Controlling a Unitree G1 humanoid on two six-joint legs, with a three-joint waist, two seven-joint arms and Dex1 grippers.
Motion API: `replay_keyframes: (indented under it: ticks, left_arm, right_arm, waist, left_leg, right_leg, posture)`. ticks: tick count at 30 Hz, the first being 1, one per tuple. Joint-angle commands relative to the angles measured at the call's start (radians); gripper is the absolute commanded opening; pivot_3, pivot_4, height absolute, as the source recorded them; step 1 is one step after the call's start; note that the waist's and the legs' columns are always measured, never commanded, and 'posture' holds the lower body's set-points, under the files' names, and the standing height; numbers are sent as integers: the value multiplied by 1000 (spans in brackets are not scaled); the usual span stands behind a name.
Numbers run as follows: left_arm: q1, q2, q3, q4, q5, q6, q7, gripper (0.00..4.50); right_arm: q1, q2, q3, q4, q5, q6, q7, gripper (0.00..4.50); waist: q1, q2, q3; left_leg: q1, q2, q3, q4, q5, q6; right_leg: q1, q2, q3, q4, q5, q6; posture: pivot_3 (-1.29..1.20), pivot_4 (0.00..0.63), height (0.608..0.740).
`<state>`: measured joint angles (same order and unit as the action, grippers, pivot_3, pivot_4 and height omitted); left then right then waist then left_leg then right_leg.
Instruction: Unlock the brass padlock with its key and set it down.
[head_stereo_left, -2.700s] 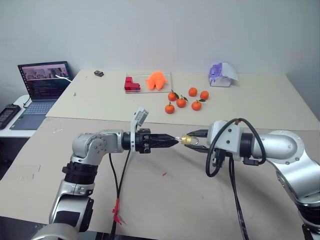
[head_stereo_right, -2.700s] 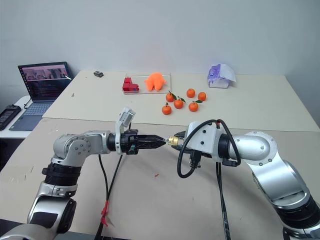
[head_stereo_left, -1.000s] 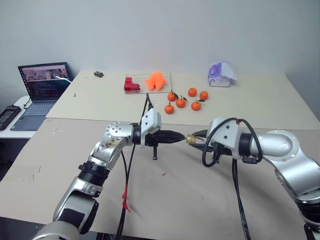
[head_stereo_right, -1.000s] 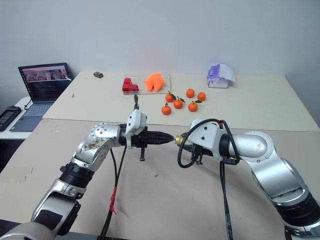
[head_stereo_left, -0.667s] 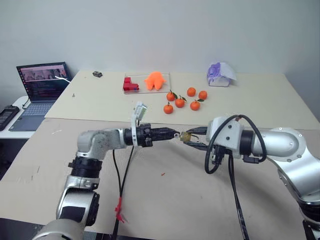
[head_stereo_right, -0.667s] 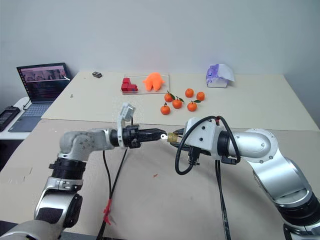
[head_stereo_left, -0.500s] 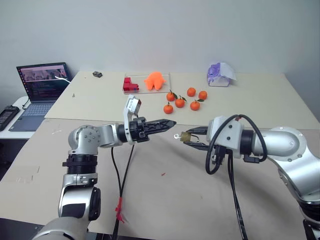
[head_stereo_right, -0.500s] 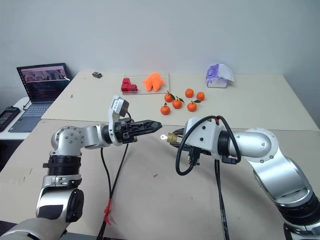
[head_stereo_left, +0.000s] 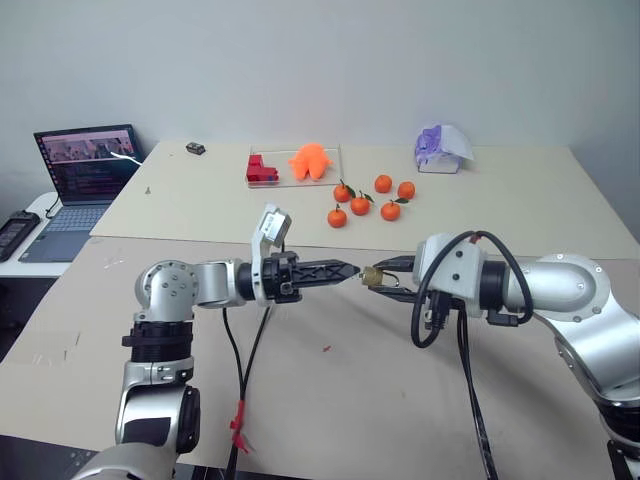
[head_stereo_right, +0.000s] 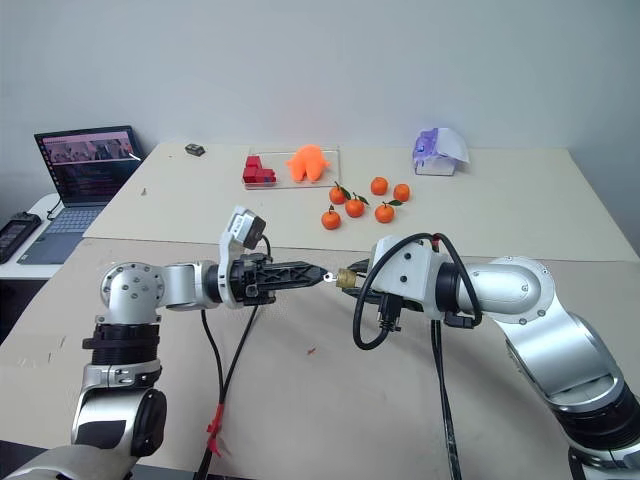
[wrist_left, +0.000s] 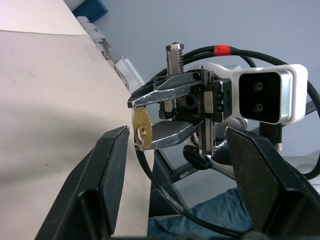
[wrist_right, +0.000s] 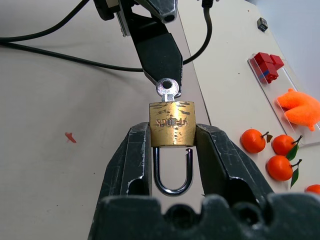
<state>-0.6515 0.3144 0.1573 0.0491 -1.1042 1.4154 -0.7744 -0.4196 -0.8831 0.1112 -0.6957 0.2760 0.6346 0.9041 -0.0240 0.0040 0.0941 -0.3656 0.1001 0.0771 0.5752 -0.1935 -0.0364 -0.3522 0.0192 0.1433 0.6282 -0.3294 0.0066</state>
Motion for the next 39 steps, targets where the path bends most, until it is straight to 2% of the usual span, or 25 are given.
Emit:
replay_keyframes:
  ticks: [1,17,21,26,27,38,39]
  left_arm:
    - [-22,-1,-52,-8,55,-67,-6,3255]
    - [-59,-63,-111,31,106,-122,-30,3255]
    - [-60,-67,-103,40,120,-135,-25,2134]
    - [-59,-56,-106,33,115,-131,-42,155]
    - [-58,-54,-108,32,116,-130,-45,34]
    - [-54,-45,-115,26,117,-125,-52,37]
    - [-55,-45,-115,27,118,-126,-52,37]
  right_arm:
    - [-25,3,-16,-30,2,-11,-14,894]
    - [-9,-6,-29,-56,9,10,-33,894]
    - [-4,-10,-33,-58,8,10,-35,894]
    - [-2,-15,-30,-54,6,5,-35,894]
    - [-3,-16,-30,-52,6,4,-35,894]
    - [-11,-17,-27,-44,6,0,-32,894]
    - [-11,-16,-28,-43,8,1,-32,1394]
  waist:
    - [2,0,0]
    - [3,0,0]
    - [4,0,0]
    - [4,0,0]
    - [3,0,0]
    - [4,0,0]
    - [4,0,0]
  left_leg:
    - [0,0,0,0,0,0]
    - [0,-1,0,-1,0,0]
    - [-1,-1,-1,-1,0,0]
    - [0,-1,-1,0,0,0]
    - [0,-1,-1,-1,0,0]
    - [-1,-1,-1,0,0,0]
    - [-1,-1,-1,0,0,0]
  right_leg:
    - [0,0,0,0,0,0]
    - [0,0,0,0,0,0]
    - [0,0,0,0,0,0]
    - [0,0,0,0,0,0]
    - [0,0,0,0,0,0]
    - [0,0,0,0,0,0]
    - [0,0,0,0,0,0]
  posture:
    - [0,150,723]
    - [0,150,723]
    - [0,150,723]
    - [0,150,723]
    - [0,150,723]
    - [0,150,723]
    - [0,150,723]
